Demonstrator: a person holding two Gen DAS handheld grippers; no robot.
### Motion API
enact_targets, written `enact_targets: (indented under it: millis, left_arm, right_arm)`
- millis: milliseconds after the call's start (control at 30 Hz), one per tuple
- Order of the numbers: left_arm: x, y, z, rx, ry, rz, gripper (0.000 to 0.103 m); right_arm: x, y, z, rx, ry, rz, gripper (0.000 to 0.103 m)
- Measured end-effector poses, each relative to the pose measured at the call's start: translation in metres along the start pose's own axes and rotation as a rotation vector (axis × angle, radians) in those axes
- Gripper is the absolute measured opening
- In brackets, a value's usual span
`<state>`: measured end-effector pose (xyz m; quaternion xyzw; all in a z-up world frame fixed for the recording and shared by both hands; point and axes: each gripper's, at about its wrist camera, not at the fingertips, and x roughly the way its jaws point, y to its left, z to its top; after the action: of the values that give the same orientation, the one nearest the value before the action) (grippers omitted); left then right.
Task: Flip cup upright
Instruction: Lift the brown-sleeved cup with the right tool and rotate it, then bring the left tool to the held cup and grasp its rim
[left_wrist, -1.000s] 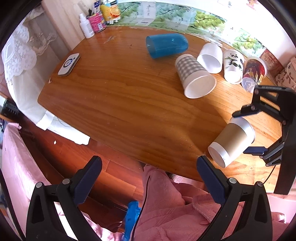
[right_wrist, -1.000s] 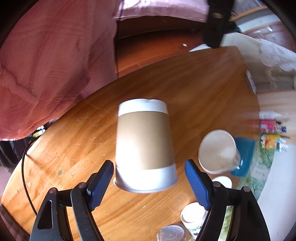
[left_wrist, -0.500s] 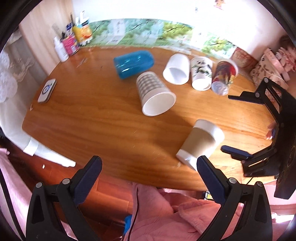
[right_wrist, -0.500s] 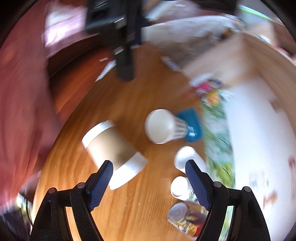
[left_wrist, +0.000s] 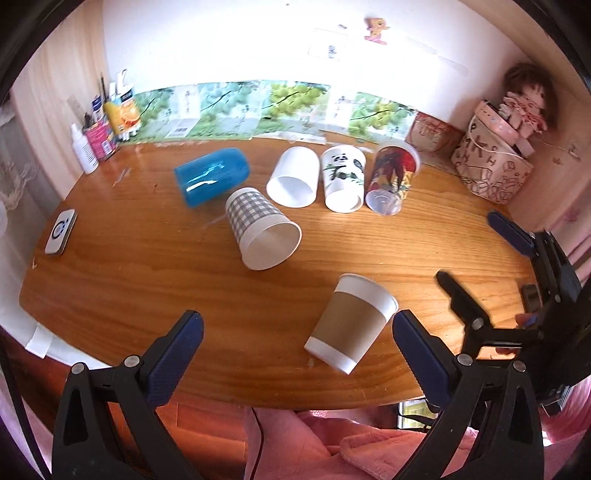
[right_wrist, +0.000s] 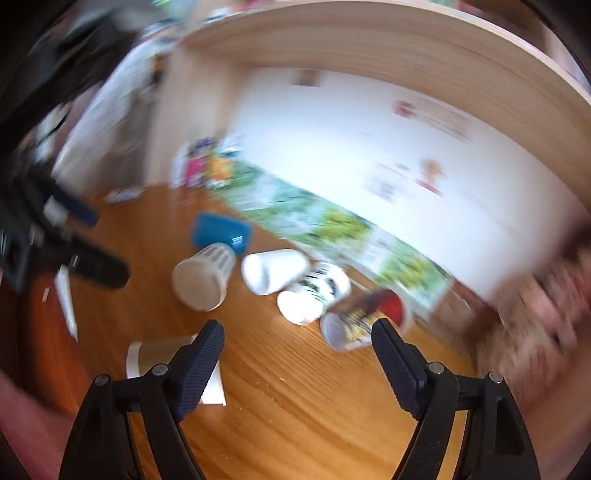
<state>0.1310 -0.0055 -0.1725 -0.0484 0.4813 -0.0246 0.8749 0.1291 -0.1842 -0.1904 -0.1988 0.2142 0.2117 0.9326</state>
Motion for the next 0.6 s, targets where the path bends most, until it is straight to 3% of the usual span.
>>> enact_targets:
  millis: [267, 367, 600]
  left_arm:
    - [0.011, -0.024, 0.000, 0.155, 0.019, 0.003, 0.102]
    - [0.018, -0.033, 0.000, 0.208, 0.041, 0.003, 0.102]
    - [0.038, -0.062, 0.000, 0.330, 0.115, -0.034, 0.102]
  right_arm:
    - [-0.054, -0.037, -0.010, 0.359, -0.058, -0.224, 0.083]
    - [-0.076, -0.041, -0.010, 0.403, -0.099, -0.313, 0.084]
    - [-0.103, -0.039, -0.013, 0.465, -0.086, -0.345, 0.084]
